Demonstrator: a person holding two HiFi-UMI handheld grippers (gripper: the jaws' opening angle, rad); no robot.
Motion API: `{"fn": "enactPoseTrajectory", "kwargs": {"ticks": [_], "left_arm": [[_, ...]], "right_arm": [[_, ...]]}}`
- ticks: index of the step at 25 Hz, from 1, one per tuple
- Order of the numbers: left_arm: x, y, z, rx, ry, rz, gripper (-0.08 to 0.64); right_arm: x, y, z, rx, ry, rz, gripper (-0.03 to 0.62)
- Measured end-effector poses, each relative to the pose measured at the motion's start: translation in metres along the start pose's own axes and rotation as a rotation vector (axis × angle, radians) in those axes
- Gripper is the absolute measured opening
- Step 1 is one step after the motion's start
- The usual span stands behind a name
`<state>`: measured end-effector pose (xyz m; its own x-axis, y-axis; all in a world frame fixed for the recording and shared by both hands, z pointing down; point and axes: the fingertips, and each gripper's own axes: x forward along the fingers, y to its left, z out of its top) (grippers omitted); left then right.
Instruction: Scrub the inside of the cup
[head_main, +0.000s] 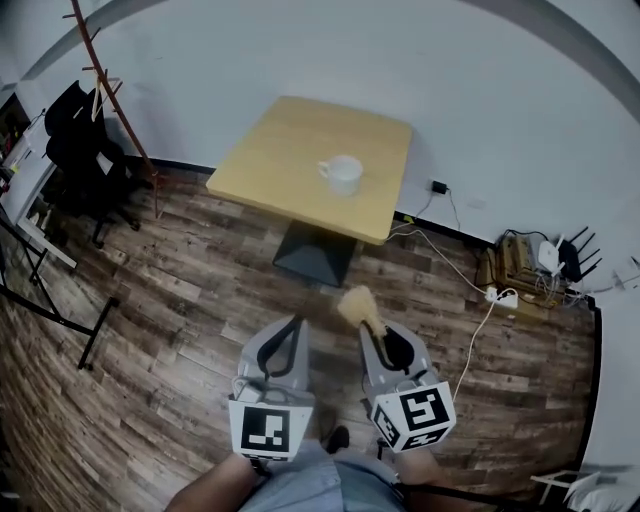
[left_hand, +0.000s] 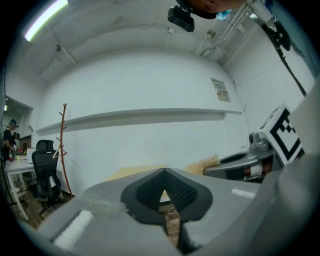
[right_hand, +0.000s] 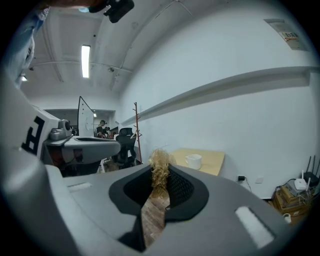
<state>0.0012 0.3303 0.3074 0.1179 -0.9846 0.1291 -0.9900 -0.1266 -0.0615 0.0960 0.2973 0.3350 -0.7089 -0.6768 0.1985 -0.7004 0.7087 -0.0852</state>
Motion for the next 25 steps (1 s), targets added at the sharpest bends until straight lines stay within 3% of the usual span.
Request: {"fn": "enactPoseTrajectory", "kwargs": {"ticks": [5,15,25], "left_arm": [[0.035,0.059,0.012,0.014,-0.044,-0.024,0.021],[0.093,0.138,0.022,-0.013,-0.107,-0.064,0.02],[0.144,0.147,0.013,-0.046,-0.071,-0.144,0.021]], "right_arm": [[0.068,0.017,0.02,-0.022,0.014,0.005,0.063],[0.159,0.025,0.054,-0.084,0.015,-0.014,0.063],[0.183,-0.01,0.061,-0.075,0.011,-0.092,0.063]]}}
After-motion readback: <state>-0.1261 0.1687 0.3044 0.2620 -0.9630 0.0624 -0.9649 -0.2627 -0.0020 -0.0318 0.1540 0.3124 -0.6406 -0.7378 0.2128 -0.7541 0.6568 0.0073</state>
